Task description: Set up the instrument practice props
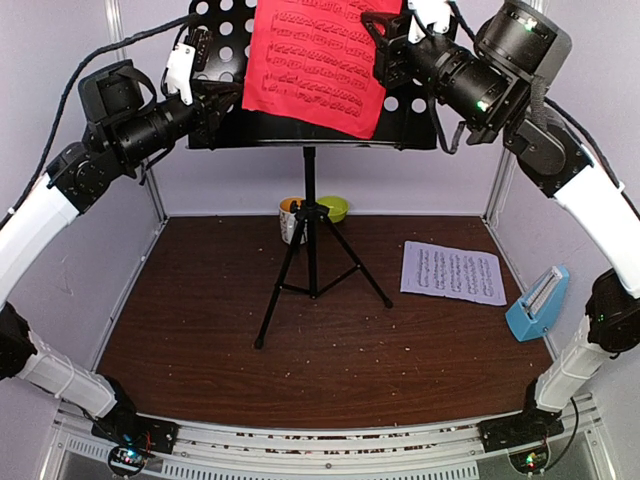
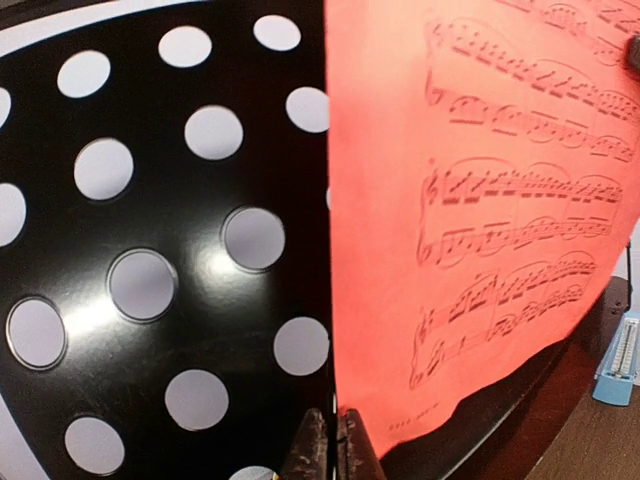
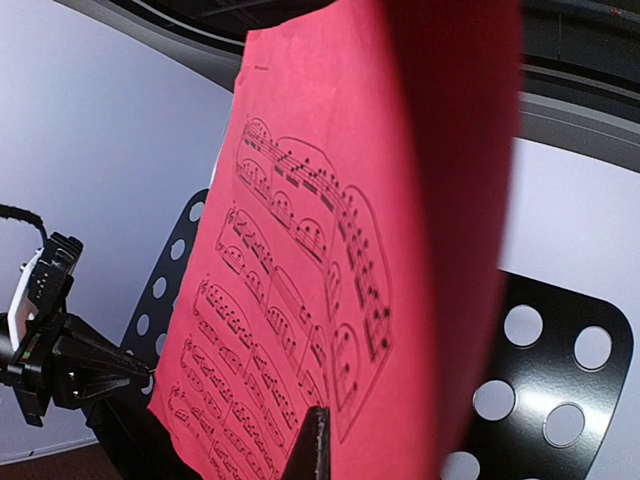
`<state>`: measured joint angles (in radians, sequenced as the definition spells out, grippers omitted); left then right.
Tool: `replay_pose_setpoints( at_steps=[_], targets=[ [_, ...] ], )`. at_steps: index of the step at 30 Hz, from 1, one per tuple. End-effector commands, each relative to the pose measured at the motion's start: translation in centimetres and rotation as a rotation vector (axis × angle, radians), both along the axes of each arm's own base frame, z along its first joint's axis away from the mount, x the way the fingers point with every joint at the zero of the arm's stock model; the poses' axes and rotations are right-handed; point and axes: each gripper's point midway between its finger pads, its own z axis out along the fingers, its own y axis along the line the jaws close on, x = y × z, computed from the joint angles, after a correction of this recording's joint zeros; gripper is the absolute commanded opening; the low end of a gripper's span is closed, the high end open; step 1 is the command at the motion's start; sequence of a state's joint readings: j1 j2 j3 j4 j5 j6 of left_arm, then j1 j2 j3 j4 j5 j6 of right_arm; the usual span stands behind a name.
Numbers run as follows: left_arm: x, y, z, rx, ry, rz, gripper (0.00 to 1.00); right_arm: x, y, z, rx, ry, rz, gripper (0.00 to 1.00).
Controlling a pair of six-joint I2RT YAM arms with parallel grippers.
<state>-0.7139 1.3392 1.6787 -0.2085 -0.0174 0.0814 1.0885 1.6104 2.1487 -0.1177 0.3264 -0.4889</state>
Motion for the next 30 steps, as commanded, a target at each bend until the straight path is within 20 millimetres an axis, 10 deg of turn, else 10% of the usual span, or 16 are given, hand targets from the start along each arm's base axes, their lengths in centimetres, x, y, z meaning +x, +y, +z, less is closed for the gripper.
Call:
replay_pose_setpoints(
  at_steps=[1,8,30],
  targets=[
    [-2.7,-0.6,3.5,-0.056,-0.191,-0.112,0.00,-0.1,0.1,1.4,0.013,-0.049,0.025,0.00],
    [-3.2,-1.1,3.0,-0.047,-0.246,-0.143,0.00,1.3,1.5,1.5,0.005,-0.066,0.032,0.00],
    [-3.2,0.9,3.7,-0.164,-0.349,-0.053,0.00,2.5,-3.4,1.7,0.034,-0.037,-0.194,0.00]
  ],
)
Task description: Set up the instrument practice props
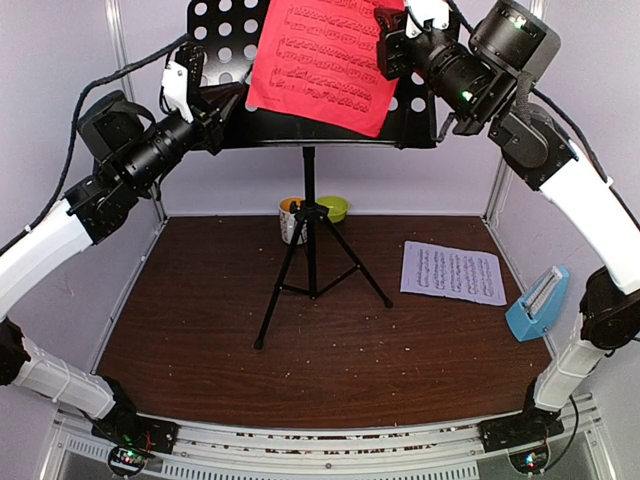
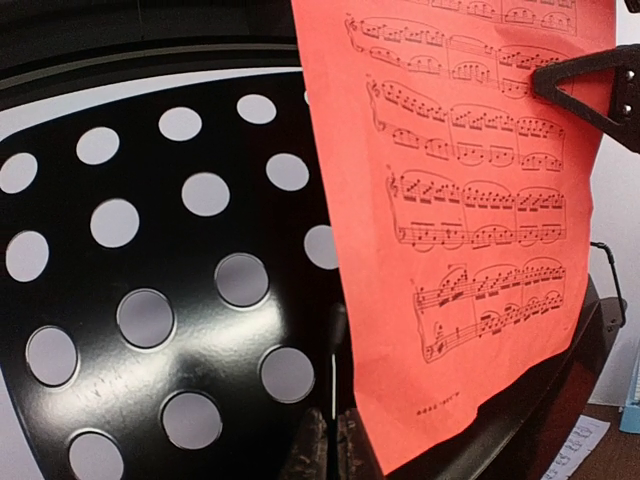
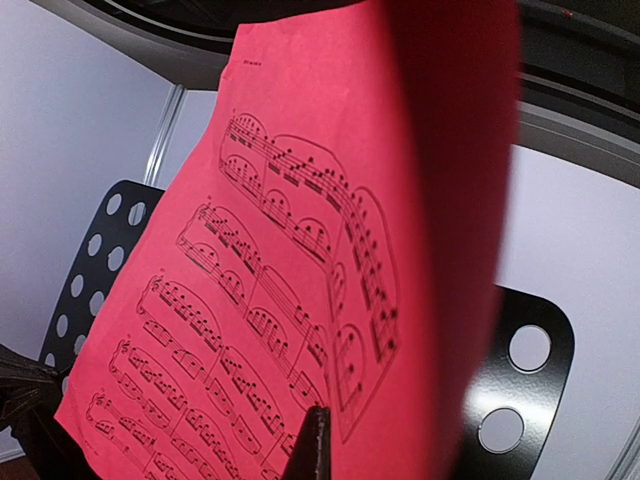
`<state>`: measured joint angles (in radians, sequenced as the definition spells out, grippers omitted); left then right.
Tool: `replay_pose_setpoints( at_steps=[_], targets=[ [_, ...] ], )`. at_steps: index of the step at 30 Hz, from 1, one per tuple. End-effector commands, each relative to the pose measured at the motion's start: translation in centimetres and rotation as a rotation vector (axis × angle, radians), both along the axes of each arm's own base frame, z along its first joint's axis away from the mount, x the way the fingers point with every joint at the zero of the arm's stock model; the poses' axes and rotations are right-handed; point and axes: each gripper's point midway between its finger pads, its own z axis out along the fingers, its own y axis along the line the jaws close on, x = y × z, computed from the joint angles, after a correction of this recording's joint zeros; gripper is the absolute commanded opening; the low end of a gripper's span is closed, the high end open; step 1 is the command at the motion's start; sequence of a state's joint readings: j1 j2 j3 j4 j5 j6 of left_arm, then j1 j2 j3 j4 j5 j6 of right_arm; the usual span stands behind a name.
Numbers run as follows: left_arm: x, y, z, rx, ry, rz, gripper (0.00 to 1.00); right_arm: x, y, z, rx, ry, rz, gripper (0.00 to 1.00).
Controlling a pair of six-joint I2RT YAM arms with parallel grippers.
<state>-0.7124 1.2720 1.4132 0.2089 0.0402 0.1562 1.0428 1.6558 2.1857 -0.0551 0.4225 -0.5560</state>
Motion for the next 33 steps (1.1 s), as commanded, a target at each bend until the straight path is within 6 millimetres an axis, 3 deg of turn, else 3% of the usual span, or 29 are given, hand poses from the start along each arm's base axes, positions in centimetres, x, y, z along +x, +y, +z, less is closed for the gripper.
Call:
replay_pose_setpoints(
  at_steps=[1,9,15,33],
  targets=[
    [-2.3,0.8,3.4,-0.076,-0.130,-0.038,0.00,-0.3,-1.3,1.1,0.015,-0.022,-0.027,0.00],
    [-2.4,-0.6,2.4,-0.011,-0.158,-0.085,0.00,0.0,1.4,1.1,-0.017,-0.049,0.032,0.00],
    [-2.6,-0.5,2.6,-0.028,-0.178,-0.086,0.00,0.0,2.4,1.2,-0.030,-0.061,0.018,0.00],
    [-1.9,1.4,2.4,-0.090,-0.187,0.015,0.00,-1.8,-2.5,0.7,-0.043,-0.027,-0.095,0.00]
  ],
)
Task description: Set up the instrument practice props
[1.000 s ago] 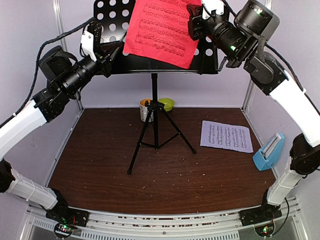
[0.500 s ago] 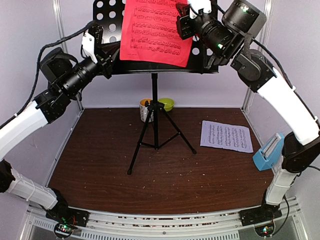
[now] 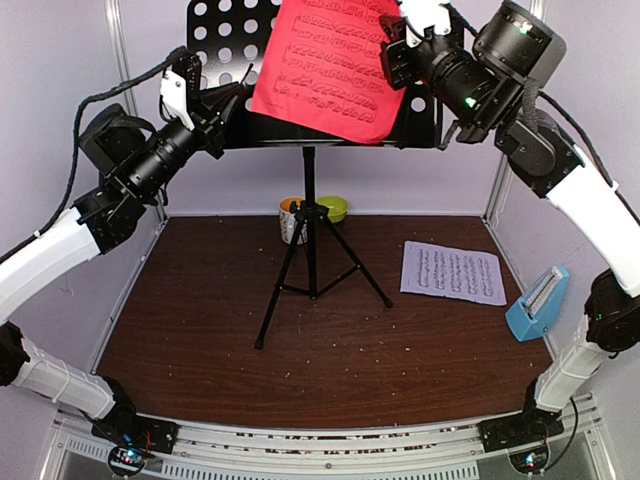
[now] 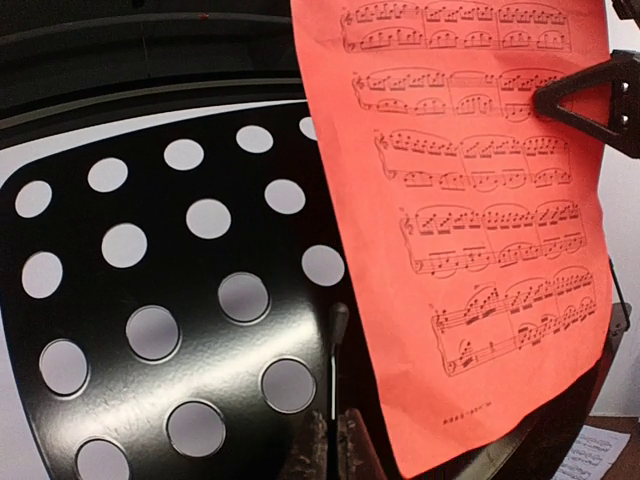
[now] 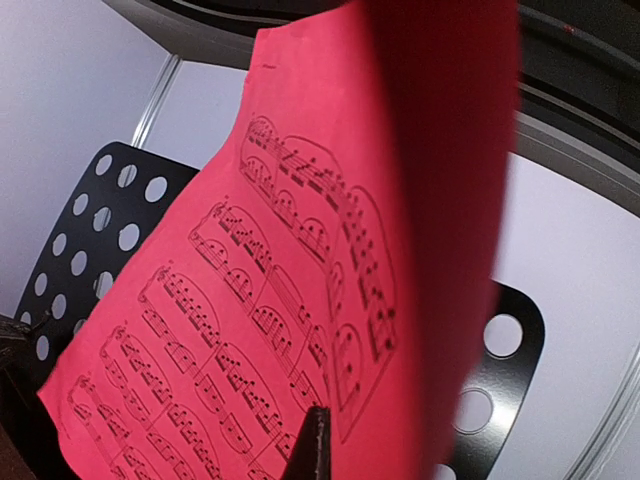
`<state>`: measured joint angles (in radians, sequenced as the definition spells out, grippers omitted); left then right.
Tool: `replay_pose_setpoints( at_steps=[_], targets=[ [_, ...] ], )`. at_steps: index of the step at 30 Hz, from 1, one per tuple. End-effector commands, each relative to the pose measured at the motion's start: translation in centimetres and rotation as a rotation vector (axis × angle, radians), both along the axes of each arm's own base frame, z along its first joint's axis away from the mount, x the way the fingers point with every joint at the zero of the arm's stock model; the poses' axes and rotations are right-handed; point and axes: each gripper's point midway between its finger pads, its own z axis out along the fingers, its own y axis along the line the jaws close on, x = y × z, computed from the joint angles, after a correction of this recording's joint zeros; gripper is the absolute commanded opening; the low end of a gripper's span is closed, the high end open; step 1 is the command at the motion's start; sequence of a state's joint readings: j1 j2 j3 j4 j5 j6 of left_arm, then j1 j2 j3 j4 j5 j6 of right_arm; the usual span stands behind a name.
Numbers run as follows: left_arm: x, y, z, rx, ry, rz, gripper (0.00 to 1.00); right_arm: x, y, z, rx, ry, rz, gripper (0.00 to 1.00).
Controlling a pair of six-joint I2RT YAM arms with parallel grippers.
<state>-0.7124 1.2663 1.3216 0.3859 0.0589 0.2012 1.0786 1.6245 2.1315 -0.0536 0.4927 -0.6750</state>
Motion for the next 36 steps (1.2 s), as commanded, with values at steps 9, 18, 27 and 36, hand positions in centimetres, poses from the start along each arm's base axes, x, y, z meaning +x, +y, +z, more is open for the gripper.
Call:
replay_pose_setpoints(
  at_steps=[9,18,27,36],
  targets=[
    [-2.7,0.4,2.5,-0.032,-0.123,-0.061,0.00,-1.6,-0.4,2.2,0.045,-0.050,0.043,0.00],
    [-3.5,-1.1,1.6,0.032,-0.142,-0.143,0.00,-0.9,4.2,1.7,-0.009,-0.114,0.122,0.00],
    [-4.0,-1.9,1.0,0.071,-0.156,-0.186,0.00,-0.9,7.1,2.4,-0.015,-0.200,0.236,0.00],
    [-4.2,-2.2,0.7,0.085,-0.160,-0.200,0.00,-0.4,8.8,2.1,-0.002,-0.227,0.365,0.00]
  ],
)
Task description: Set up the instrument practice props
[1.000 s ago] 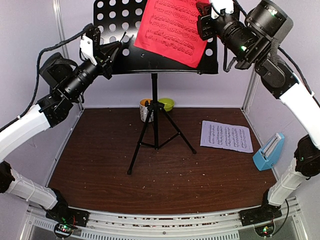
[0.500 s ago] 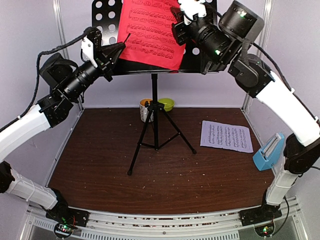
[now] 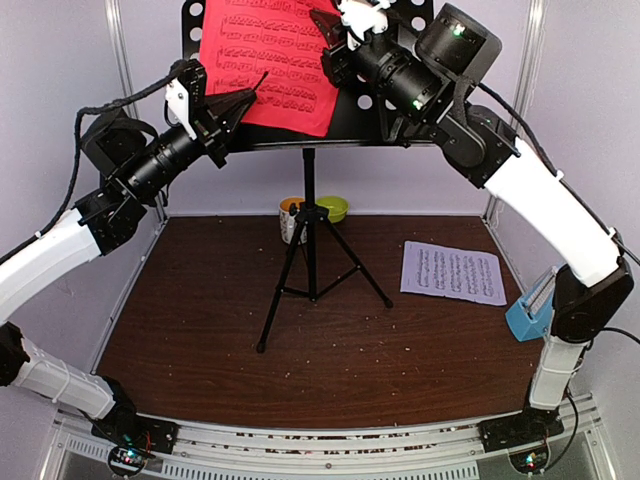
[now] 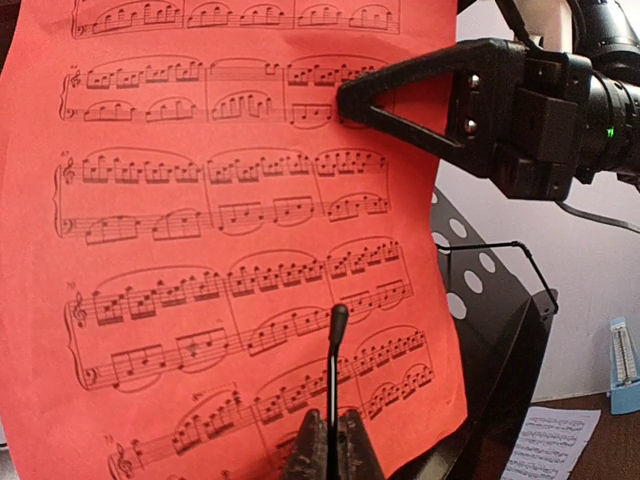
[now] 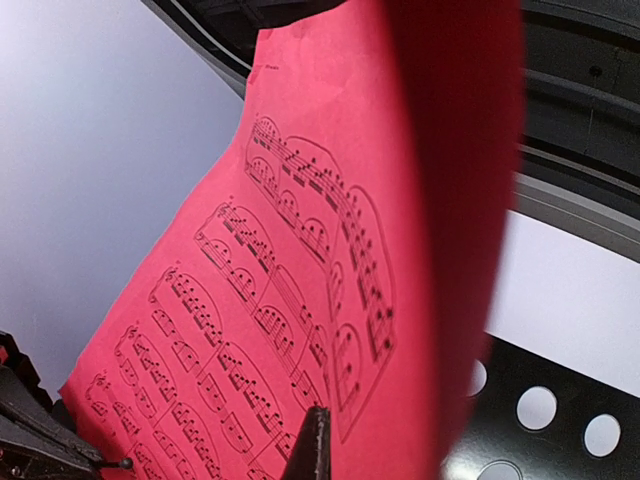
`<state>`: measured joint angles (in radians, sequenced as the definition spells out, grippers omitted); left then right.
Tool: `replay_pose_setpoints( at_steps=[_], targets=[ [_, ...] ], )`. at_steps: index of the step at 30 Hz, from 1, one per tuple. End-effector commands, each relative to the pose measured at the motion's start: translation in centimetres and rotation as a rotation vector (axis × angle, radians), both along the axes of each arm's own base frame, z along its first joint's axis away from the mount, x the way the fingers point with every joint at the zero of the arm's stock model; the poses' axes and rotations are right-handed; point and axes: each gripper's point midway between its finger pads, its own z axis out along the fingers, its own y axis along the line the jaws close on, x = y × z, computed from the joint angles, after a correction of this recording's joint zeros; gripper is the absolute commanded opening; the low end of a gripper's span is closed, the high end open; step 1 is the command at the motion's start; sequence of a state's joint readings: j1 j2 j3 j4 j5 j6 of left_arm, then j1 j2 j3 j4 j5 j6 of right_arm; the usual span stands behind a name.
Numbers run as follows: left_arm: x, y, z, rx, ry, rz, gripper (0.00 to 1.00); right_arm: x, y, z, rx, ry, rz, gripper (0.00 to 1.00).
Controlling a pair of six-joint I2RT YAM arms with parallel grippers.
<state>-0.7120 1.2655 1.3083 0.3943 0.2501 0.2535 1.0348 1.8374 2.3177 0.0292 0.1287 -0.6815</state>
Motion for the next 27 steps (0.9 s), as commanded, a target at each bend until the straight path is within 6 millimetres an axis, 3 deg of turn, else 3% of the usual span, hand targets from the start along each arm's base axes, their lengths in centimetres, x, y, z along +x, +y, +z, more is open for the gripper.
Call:
replay_pose_setpoints(
  at_steps=[1,14,20,27],
  targets=[
    [-1.8,0.0,1.3,-0.012,-0.070,-0.056,0.00,-0.9,0.8,1.1,0.026,-0.047,0.109,0.00],
    [-1.6,-0.3,1.1,-0.007,-0.067,-0.058,0.00,-0.4,2.3,-0.4,-0.045,-0.055,0.158,0.01],
    [-1.4,-0.3,1.0,-0.006,-0.067,-0.054,0.00,0.2,2.2,-0.7,-0.039,-0.046,0.134,0.26],
    [-1.3,-0.3,0.9,-0.006,-0.064,-0.048,0.00,0.4,1.6,-0.2,-0.007,-0.045,0.116,0.37]
  ],
)
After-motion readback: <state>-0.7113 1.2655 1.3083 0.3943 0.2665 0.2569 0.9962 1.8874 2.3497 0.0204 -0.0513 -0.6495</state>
